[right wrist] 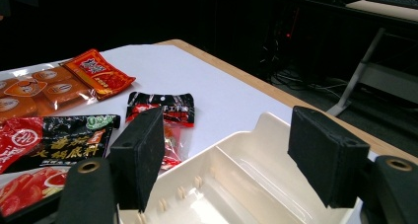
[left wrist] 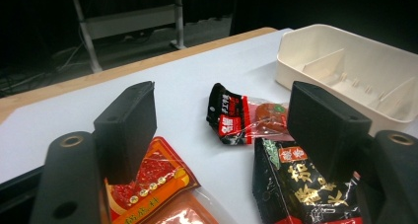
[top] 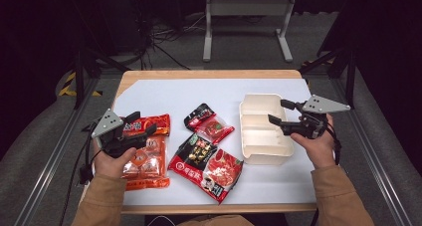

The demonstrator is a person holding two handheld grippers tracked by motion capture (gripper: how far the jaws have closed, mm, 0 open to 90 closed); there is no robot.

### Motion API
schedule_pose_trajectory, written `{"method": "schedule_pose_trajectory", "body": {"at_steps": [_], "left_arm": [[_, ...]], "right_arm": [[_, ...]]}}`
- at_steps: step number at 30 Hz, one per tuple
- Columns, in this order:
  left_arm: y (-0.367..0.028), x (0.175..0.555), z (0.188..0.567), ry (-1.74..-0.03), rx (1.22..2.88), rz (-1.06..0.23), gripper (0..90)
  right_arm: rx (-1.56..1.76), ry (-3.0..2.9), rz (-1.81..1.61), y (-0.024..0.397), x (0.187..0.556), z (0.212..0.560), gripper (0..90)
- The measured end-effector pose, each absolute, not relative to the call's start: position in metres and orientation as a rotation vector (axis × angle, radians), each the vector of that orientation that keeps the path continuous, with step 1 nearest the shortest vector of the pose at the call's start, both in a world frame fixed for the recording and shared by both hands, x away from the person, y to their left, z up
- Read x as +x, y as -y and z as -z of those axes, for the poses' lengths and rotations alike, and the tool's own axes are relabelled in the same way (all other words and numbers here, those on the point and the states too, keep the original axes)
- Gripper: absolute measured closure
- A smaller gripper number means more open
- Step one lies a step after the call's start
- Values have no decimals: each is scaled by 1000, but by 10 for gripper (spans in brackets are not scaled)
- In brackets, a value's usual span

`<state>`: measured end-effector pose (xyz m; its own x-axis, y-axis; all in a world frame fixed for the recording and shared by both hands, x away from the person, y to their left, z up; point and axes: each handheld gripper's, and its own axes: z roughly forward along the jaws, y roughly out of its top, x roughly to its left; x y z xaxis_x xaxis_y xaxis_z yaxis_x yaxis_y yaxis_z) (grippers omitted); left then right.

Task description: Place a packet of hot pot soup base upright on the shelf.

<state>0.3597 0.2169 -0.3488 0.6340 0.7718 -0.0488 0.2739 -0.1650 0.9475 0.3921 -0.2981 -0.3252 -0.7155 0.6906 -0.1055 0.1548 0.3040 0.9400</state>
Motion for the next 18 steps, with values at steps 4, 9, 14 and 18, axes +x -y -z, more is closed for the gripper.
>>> {"method": "schedule_pose_trajectory", "body": {"at_steps": [4,9,14,18], "left_arm": [[-215,359,347,-846,1738,-524,288],[-208,357,346,-826,1760,-510,323],[-201,354,343,-812,1767,-491,318],[-195,355,343,-796,1787,-426,285]], "right_arm": [[750,-2075,-1411,299,391,325,305],[748,-2073,-1412,298,392,325,305],[747,-2077,-1407,298,392,325,306],[742,-2078,-1407,298,391,325,305]]}}
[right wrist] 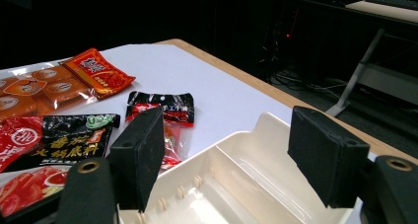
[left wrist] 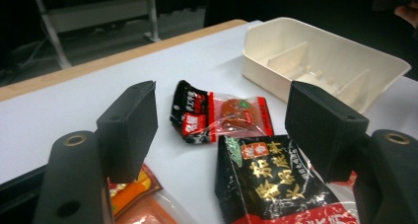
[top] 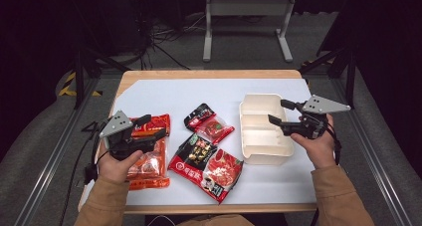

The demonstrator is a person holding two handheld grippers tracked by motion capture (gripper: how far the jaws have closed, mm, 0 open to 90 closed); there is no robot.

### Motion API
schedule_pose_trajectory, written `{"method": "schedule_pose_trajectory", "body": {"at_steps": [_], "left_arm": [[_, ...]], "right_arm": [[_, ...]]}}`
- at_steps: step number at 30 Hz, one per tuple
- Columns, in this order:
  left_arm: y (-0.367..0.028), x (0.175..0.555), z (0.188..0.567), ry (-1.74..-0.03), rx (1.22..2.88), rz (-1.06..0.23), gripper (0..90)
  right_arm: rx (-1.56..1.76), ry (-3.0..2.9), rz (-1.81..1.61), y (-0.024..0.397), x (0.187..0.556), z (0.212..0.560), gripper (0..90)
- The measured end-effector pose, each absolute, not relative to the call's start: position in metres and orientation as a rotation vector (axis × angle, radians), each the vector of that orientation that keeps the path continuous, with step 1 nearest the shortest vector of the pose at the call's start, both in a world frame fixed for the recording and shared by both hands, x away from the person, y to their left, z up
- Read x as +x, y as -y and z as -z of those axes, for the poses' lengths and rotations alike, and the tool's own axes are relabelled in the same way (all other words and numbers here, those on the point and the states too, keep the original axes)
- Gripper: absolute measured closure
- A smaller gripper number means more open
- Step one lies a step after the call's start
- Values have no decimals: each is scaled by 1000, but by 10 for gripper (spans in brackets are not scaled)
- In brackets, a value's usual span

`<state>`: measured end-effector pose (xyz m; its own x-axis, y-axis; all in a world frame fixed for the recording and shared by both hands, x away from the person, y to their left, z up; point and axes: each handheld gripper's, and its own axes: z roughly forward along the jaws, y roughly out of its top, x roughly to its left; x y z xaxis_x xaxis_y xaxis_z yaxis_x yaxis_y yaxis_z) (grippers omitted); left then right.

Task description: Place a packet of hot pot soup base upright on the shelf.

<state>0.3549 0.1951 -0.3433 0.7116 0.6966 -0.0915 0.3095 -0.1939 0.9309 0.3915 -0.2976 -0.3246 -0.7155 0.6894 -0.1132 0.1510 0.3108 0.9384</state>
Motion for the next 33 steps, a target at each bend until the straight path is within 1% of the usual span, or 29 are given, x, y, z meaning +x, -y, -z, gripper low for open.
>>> {"method": "schedule_pose_trajectory", "body": {"at_steps": [2,3,4,7,8,10,12,13,14,16,19,21,23,26,32,33], "left_arm": [[-192,357,344,-794,1810,-377,233],[-190,357,345,-798,1832,-356,219],[-188,357,347,-800,1845,-366,221],[-184,357,355,-827,1877,-362,259],[-184,357,355,-827,1877,-362,287],[-180,358,362,-839,1899,-341,302],[-177,360,368,-843,1920,-282,319],[-176,363,374,-859,1929,-217,318],[-175,364,377,-875,1933,-188,317],[-172,364,387,-898,1954,-194,345],[-167,365,401,-934,1984,-182,362],[-164,363,408,-948,1995,-201,399],[-163,363,413,-957,2010,-204,407],[-163,362,418,-978,2044,-216,490],[-160,363,424,-996,2069,-183,497],[-158,364,426,-1001,2086,-162,498]], "right_arm": [[743,-2079,-1408,297,392,325,305],[743,-2080,-1409,297,392,324,305],[743,-2080,-1412,297,392,324,305],[737,-2083,-1414,295,393,324,305],[737,-2083,-1414,295,393,324,305],[730,-2089,-1406,293,393,325,305],[722,-2095,-1399,292,392,324,310],[719,-2097,-1400,292,392,324,313],[713,-2098,-1401,292,392,324,314],[711,-2099,-1402,292,392,324,315],[712,-2102,-1398,291,392,324,314],[712,-2102,-1397,291,391,324,314],[710,-2102,-1397,291,391,324,316],[705,-2110,-1392,290,392,324,318],[702,-2119,-1382,288,392,325,317],[701,-2120,-1381,288,392,326,317]]}}
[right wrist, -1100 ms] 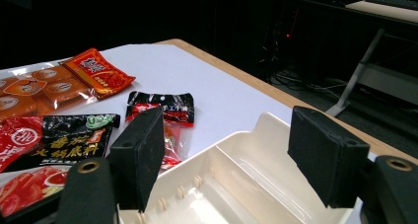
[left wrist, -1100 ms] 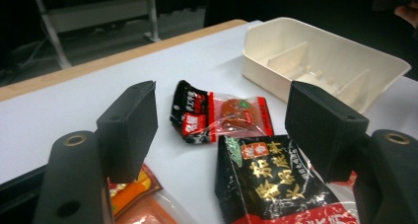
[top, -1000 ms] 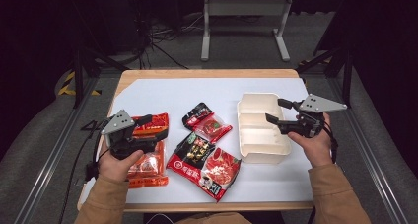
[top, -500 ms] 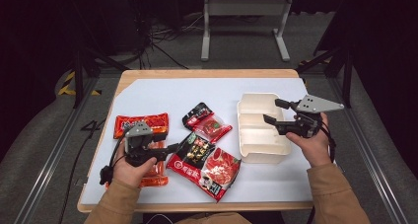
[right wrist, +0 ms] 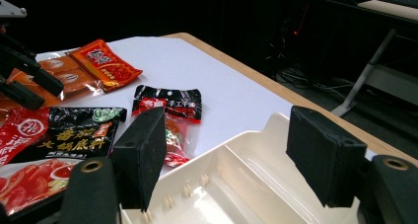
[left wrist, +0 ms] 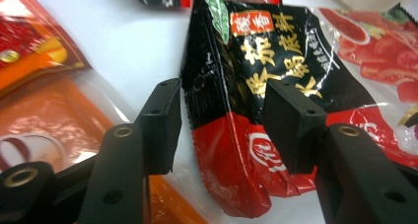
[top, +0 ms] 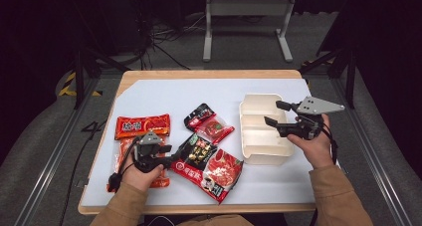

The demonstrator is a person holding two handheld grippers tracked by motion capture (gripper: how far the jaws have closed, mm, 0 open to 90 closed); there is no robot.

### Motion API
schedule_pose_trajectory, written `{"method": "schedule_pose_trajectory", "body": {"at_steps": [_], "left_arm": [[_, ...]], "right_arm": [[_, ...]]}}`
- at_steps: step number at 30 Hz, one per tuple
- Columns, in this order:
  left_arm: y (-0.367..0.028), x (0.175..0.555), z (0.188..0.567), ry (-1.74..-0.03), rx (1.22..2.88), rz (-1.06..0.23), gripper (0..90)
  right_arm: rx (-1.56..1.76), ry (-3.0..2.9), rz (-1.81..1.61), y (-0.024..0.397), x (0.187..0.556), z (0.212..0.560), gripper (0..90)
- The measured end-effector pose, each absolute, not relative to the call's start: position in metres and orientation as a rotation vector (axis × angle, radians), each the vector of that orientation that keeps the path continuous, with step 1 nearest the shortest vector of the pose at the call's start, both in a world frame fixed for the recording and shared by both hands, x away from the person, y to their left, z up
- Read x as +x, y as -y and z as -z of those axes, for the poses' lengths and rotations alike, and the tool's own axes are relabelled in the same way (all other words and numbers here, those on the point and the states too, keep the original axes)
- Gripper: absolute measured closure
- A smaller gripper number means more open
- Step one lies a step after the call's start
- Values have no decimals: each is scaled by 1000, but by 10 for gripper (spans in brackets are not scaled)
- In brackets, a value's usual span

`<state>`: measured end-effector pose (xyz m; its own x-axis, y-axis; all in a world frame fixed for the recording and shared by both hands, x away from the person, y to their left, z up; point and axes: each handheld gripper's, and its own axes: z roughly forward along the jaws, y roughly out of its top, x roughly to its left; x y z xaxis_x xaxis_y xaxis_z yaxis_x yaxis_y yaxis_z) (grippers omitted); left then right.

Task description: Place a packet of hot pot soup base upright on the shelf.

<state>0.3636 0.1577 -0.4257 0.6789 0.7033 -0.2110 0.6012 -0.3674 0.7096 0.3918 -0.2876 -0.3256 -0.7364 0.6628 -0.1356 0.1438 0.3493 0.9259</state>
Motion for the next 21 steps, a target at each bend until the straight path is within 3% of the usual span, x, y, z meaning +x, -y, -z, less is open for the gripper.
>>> {"method": "schedule_pose_trajectory", "body": {"at_steps": [11,16,21], "left_arm": [[-153,365,437,-1025,2134,-102,534],[-150,364,441,-1054,2130,-73,614],[-148,363,440,-1076,2124,-12,753]], "right_arm": [[696,-2127,-1373,286,392,326,319],[696,-2129,-1372,285,392,327,319],[692,-2134,-1370,284,392,327,318]]}}
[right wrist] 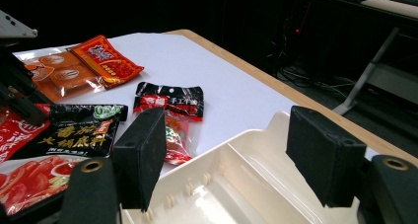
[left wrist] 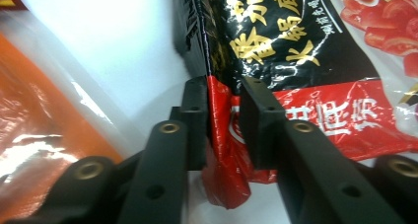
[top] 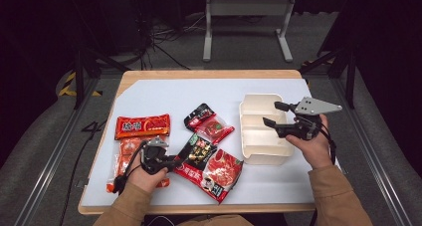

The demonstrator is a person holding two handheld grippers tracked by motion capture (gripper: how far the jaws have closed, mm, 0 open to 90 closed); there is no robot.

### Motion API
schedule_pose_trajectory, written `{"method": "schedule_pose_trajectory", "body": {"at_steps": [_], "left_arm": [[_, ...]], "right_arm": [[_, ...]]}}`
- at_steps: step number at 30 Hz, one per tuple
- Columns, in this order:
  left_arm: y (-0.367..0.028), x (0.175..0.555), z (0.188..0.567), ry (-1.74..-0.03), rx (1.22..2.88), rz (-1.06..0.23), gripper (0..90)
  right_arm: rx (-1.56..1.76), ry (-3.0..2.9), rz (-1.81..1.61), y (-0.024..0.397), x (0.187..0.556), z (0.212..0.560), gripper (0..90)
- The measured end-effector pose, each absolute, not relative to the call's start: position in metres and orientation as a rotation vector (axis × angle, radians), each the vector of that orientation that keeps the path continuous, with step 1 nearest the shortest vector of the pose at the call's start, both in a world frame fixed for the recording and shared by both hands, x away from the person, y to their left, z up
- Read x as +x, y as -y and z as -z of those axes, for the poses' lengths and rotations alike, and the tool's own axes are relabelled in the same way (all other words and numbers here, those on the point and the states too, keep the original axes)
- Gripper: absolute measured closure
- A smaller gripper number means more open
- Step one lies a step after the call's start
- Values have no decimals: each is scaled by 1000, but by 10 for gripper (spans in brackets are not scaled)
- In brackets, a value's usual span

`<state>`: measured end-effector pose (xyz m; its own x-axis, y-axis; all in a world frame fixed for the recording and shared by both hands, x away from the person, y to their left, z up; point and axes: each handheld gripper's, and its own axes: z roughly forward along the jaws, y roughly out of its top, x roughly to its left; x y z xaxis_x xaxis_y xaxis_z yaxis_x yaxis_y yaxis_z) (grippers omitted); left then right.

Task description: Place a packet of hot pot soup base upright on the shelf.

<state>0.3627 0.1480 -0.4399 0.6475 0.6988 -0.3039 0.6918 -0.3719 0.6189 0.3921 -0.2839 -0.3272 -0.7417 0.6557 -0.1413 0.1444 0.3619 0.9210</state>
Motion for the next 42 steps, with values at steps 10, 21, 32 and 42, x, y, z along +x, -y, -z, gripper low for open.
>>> {"method": "schedule_pose_trajectory", "body": {"at_steps": [10,21,32,42], "left_arm": [[-151,363,436,-1156,2067,54,864],[-155,354,413,-1111,1963,-46,875],[-152,340,382,-995,1912,-162,873],[-144,322,346,-833,1873,-258,873]], "right_arm": [[691,-2138,-1370,283,392,327,323],[668,-2133,-1377,277,388,322,328],[653,-2138,-1400,273,384,318,330],[639,-2138,-1426,269,380,312,331]]}}
